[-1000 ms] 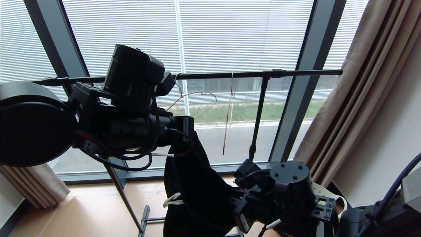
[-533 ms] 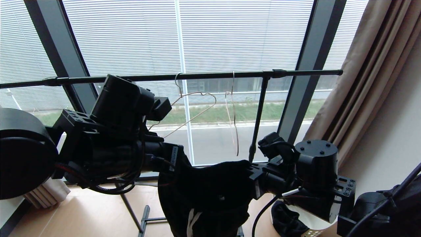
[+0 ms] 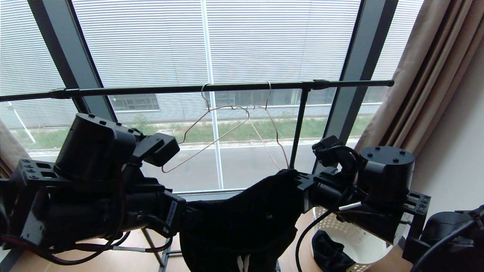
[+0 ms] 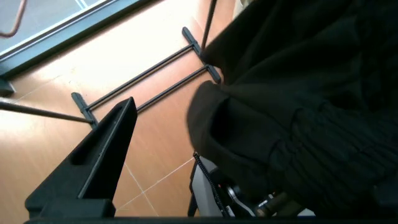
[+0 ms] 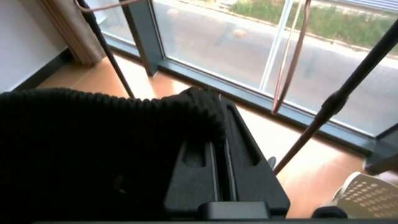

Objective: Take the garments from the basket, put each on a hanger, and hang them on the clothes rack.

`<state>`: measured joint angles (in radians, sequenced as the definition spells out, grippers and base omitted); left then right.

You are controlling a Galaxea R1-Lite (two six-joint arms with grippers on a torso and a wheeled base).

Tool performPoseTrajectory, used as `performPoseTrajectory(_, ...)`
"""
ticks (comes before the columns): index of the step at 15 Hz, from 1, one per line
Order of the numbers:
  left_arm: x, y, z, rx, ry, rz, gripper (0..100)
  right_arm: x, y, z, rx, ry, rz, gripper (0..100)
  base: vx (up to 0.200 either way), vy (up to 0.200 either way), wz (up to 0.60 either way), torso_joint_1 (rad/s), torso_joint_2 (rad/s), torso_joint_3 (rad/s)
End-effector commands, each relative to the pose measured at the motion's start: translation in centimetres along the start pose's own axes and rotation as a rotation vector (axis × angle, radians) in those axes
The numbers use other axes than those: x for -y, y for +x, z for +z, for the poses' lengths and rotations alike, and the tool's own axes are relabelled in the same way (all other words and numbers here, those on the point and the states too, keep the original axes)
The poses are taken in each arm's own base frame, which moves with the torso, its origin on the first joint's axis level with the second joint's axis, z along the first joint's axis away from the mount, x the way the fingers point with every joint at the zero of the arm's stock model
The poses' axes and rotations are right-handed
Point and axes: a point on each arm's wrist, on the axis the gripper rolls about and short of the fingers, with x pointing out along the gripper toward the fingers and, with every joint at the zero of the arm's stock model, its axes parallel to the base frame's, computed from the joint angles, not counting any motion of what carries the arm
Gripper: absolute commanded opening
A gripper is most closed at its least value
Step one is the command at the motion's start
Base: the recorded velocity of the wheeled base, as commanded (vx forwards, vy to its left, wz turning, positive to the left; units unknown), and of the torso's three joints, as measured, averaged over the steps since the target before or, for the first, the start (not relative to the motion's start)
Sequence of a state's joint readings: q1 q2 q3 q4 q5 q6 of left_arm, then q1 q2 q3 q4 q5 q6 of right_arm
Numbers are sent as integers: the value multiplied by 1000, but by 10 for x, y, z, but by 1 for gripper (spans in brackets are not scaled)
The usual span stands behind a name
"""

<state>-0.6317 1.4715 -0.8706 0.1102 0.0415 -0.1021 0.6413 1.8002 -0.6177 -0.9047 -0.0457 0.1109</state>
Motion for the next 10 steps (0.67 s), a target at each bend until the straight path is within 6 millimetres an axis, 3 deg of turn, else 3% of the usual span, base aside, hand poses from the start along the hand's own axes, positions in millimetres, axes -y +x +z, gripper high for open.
performPoseTrajectory(1, -3, -12, -5, 21, -8, -12, 100, 3, -4, 5, 21, 3, -10, 0, 0, 0, 0, 0, 0, 0)
performPoseTrajectory(4, -3, -20, -5, 32, -7, -127, 100, 0, 1, 4, 23, -2, -66, 0, 0, 0, 0, 0, 0, 0)
performPoseTrajectory(10, -6, -15, -1, 18, -30, -282, 100, -22, 19, -14, -24, -66, -164, 0, 0, 0, 0, 0, 0, 0)
